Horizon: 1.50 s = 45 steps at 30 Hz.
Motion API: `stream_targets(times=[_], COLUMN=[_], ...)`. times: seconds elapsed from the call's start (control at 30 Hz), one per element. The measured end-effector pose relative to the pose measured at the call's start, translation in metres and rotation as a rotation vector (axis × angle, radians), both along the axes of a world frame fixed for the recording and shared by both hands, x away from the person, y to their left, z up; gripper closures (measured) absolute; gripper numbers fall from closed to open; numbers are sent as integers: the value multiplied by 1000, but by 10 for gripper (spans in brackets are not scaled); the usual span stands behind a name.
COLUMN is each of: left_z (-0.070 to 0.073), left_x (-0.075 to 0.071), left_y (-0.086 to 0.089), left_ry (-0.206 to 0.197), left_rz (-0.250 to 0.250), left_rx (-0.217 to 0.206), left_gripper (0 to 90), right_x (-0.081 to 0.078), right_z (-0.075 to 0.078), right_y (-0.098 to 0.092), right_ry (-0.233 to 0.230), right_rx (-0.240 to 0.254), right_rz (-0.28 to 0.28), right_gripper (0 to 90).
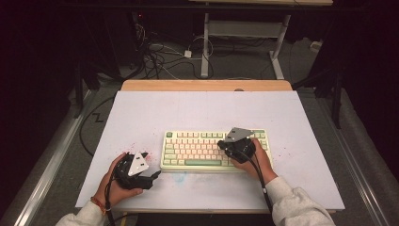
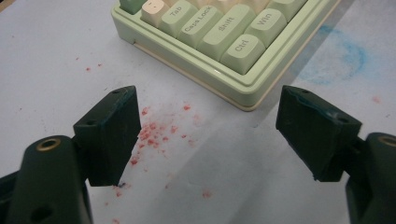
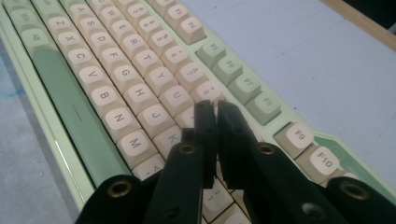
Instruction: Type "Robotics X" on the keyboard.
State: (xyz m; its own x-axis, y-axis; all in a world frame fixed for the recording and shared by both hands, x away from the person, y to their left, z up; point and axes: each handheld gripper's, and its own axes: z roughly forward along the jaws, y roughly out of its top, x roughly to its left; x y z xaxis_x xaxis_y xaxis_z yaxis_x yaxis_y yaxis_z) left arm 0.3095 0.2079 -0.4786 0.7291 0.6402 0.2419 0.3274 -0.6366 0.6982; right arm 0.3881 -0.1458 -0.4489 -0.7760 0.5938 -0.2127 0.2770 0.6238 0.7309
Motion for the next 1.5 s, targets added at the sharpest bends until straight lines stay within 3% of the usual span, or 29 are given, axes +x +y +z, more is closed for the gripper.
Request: stream_targets(times=[0.33,0.5,0.67,0.8,0.9,1.0,1.23,1.4,1.5], left_z=[0,1,1,2,4,5,12,19,25], left_x=[0,-1,-1,-1,0,0,1,7,13], left_y=[1,2,2,2,2,2,2,-2,-7], left_ry=[5,-1,0,-4,-6,4,48,50,55], left_rz=[5,12,30,34,27,11,-31,-73,-84], left_rx=[-8,-16,-19,-25,-29,-31,-69,-122,-143], left_gripper=[224,232,257,271,335,429,749,871,878], right_x=[-16,-27,-41,-51,-57,-63,-74,-81,-83], right_z=[12,16,18,19,17,13,6,-1,-4], right_y=[-16,-26,-39,-53,-62,-70,-89,-94,-96], right_ry=[-105,-168,-206,-225,-230,-235,-240,-228,-213], right_rx=[92,111,132,159,153,133,117,103,96], right_rz=[3,-25,-51,-75,-95,-126,-161,-160,-167], right_gripper=[516,346,268,240,233,244,244,244,244])
